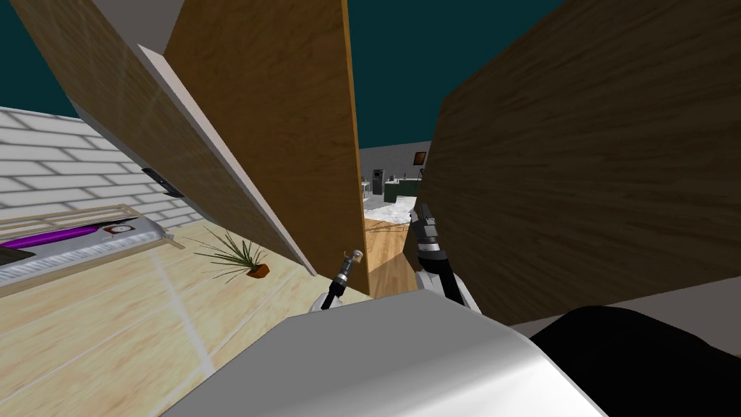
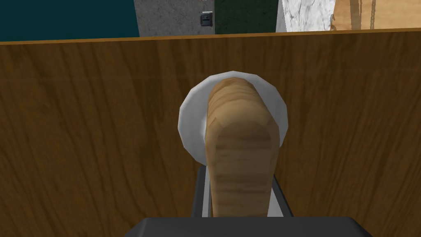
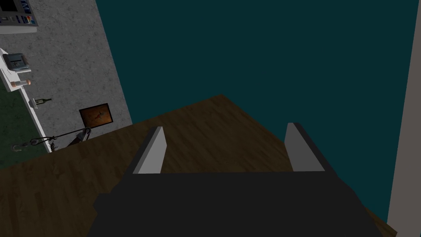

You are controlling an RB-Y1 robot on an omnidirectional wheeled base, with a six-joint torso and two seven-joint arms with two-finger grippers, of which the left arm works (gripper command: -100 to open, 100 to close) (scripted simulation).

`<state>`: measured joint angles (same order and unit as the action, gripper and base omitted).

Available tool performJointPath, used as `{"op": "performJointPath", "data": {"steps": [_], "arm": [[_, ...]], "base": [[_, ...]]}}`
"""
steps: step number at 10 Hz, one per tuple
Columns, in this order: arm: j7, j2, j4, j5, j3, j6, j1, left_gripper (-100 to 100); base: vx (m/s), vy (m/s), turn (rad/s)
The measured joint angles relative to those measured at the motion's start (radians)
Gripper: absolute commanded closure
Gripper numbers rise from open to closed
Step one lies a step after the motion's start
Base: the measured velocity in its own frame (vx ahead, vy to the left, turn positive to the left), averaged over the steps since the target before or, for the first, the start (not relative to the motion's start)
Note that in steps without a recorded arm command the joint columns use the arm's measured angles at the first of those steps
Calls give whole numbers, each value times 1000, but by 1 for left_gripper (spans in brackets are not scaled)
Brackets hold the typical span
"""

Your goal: Push the door open

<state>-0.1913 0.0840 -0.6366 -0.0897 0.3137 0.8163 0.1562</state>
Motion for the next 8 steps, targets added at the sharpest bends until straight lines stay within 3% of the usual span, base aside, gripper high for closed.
{"op": "performJointPath", "data": {"steps": [1,2,4,5,6,7,8], "arm": [[4,2,-21,2,-6,-10,-9,100],[10,-1,-11,6,-14,-7,-4,100],[19,1,0,14,-33,2,-1,100],[28,-6,38,22,-50,20,19,100],[33,-6,42,25,-58,25,24,100],[32,-2,10,25,-58,7,13,100],[37,-2,15,30,-71,-2,17,100]], "base": [[150,-90,23],[180,-107,38],[161,-124,48],[92,-87,26],[40,-34,-1],[95,-86,44],[133,-118,74]]}}
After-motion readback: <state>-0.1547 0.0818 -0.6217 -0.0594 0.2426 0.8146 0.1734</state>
